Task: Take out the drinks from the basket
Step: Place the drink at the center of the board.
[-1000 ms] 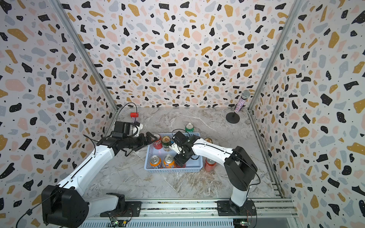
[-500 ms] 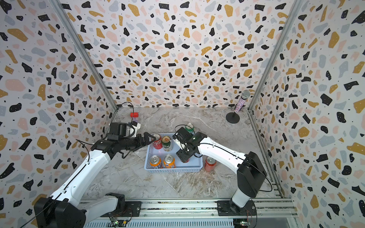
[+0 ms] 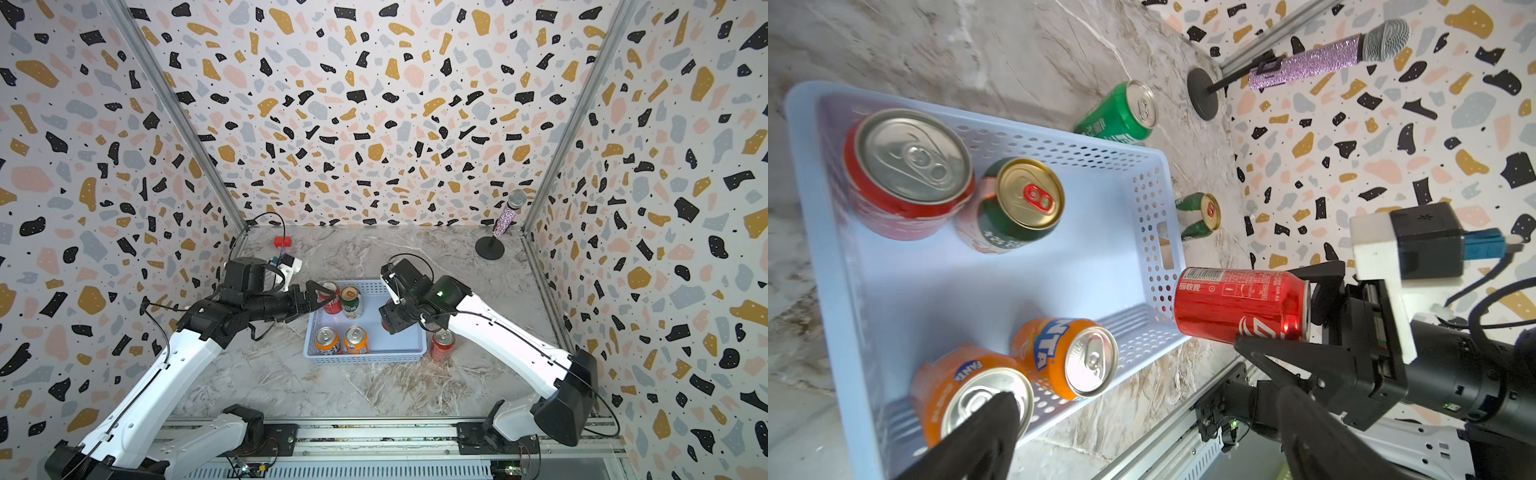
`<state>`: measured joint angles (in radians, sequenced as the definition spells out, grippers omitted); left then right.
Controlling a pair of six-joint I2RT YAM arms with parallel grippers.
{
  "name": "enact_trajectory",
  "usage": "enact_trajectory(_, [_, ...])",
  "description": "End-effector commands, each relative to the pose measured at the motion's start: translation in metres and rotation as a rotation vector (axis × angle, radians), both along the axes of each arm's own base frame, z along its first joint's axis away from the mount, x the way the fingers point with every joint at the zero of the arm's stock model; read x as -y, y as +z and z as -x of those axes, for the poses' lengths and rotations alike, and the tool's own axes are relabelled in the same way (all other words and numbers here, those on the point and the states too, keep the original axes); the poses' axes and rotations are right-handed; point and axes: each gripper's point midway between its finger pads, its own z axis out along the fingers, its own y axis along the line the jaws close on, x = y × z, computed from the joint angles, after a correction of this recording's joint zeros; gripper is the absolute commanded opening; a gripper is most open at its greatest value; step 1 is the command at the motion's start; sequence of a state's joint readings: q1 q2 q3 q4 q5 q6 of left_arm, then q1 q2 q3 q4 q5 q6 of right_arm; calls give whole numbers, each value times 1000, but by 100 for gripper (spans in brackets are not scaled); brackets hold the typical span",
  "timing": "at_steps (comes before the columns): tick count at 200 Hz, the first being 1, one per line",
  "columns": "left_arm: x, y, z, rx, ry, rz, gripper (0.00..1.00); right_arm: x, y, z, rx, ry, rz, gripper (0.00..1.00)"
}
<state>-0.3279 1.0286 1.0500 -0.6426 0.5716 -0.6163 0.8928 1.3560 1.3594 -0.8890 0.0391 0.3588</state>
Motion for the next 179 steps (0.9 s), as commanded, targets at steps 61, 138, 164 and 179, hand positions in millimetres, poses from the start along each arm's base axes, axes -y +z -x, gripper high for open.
enact_trajectory(61, [8, -4, 13, 22, -6, -57, 100, 0, 3, 65, 5, 101, -88, 0])
enact_trajectory(138, [-1, -29, 22, -3, 0, -114, 100, 17, -51, 81, 23, 87, 34, 0])
enact_trajectory(164, [-2, -32, 21, -5, -1, -128, 100, 22, -67, 82, 36, 53, 22, 0])
enact_trajectory(179, [-3, -32, 19, 2, 1, -135, 100, 26, -75, 80, 42, 29, 24, 0])
